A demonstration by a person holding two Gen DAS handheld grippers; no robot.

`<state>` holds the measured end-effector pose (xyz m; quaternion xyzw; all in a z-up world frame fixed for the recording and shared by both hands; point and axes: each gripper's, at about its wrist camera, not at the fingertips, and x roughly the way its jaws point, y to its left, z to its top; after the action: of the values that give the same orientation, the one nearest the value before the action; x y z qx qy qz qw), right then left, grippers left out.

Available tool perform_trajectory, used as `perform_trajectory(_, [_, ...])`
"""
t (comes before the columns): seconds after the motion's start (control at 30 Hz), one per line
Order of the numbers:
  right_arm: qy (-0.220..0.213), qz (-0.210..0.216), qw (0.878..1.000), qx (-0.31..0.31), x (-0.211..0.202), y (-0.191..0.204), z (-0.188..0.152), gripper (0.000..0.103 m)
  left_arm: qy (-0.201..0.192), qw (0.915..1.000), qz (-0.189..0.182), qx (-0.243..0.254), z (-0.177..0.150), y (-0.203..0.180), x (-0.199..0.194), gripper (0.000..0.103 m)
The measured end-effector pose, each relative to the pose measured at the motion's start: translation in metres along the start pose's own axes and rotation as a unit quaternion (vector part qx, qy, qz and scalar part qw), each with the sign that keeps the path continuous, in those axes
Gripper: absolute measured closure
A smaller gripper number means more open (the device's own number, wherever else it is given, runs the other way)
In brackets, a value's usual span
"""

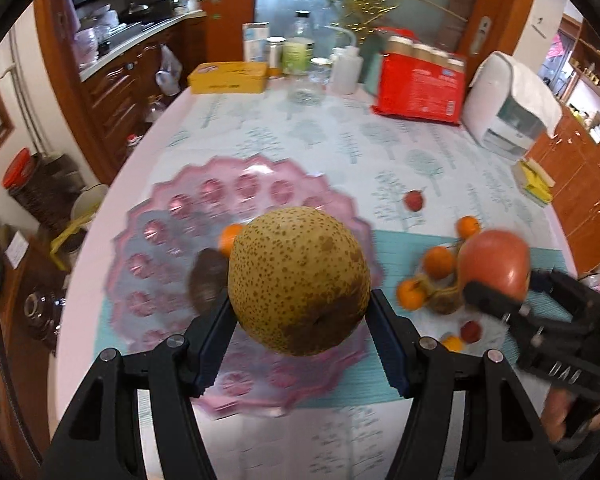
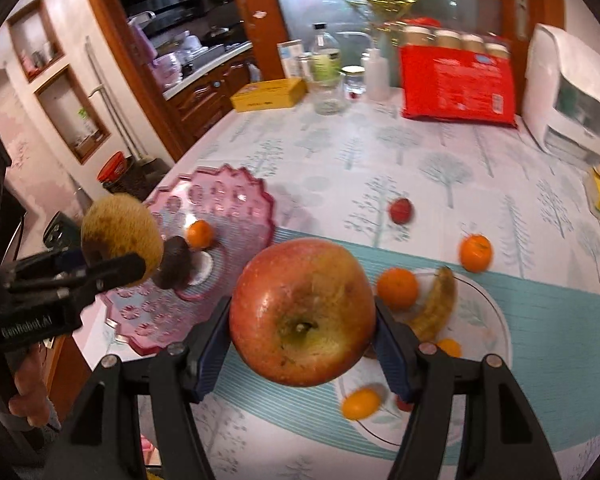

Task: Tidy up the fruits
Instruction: 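Carry the pear into the pink bowl while the right gripper carries the apple there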

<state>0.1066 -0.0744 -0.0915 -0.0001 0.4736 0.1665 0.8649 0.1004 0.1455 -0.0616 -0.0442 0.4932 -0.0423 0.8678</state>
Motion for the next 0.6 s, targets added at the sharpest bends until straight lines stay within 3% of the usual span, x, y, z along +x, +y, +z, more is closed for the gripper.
perform_trajectory(0.23, [-0.004,0.012,0.999,-0.03,0.024,0.039,0.027,0.037,0.036,0.9993,0.002,-0.002,-0.016,0.031,0.015,0.039])
perform_trajectory(0.6, [0.055,0.01,0.998,-0.038,0.094,0.074,0.036,0.037,0.099,0.9948,-0.017,0.017,-0.027,0.046,0.059,0.039])
